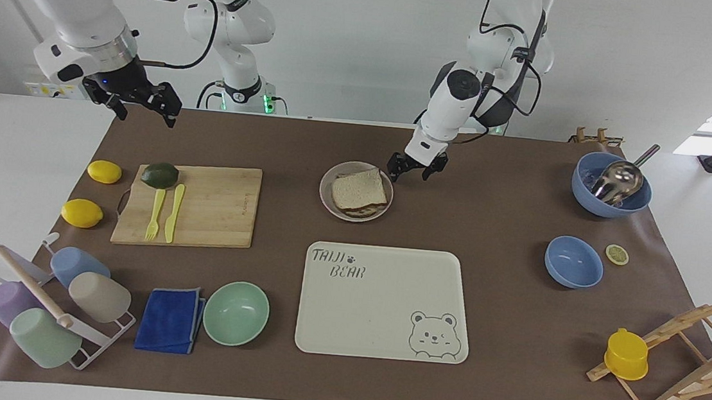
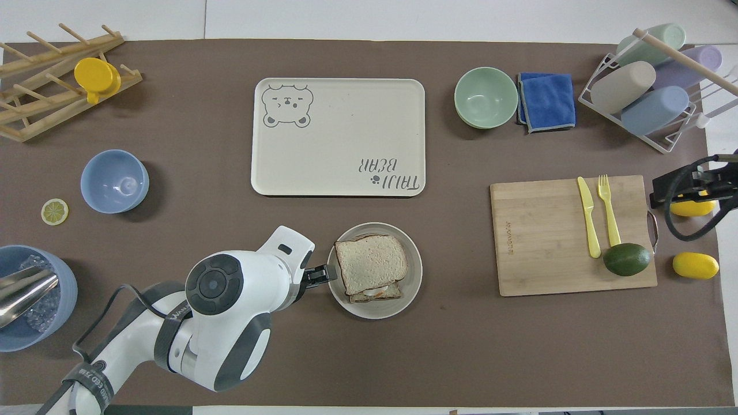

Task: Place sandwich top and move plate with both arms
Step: 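Grasp the rim of the white plate with the left gripper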

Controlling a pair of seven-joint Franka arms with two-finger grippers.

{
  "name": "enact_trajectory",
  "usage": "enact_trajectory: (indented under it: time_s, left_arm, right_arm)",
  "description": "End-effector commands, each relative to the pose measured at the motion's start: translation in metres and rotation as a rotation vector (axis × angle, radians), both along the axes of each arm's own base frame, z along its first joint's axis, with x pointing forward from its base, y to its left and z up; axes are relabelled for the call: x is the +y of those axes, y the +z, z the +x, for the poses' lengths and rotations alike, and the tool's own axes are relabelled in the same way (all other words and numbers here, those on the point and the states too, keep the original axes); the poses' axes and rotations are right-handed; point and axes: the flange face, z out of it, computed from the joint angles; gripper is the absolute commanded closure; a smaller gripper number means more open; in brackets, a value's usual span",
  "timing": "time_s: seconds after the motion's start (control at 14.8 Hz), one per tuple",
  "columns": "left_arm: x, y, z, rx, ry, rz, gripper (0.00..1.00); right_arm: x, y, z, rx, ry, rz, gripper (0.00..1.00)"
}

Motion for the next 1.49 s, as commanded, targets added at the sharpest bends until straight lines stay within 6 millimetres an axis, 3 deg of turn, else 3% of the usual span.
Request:
enact_trajectory:
  time_s: [0.0,0.14,0.54,0.88,1.15,1.42]
  left_arm:
    - [-0.004,-0.015,0.002,0.0,0.051,-0.03,0.14]
    - [-0.016,-0.021,-0.002,-0.012,0.056,-0.055,0.2]
    - [-0.02,-0.024,-0.005,-0.003,0.055,-0.065,0.4]
    - [-0.03,-0.025,-0.013,-0.009,-0.009,-0.065,0.44]
    - [-0.031,-0.032,-0.012,-0.008,-0.016,-0.061,0.54]
    - [-0.035,-0.033,-0.015,-0.012,-0.024,-0.063,0.72]
  right_arm:
    - [-0.007,0.001,-0.002,-0.003,0.027,-0.006,0.0]
    - [-0.005,0.002,-0.003,0.004,0.033,-0.002,0.0]
    - [-0.013,0.001,-0.005,0.008,0.023,0.008,0.0]
    - [-0.011,0.001,-0.005,0.013,0.028,0.007,0.0]
    - [-0.012,0.001,-0.006,0.014,0.026,0.007,0.0]
    - [-0.011,0.001,-0.005,0.013,0.026,0.008,0.0]
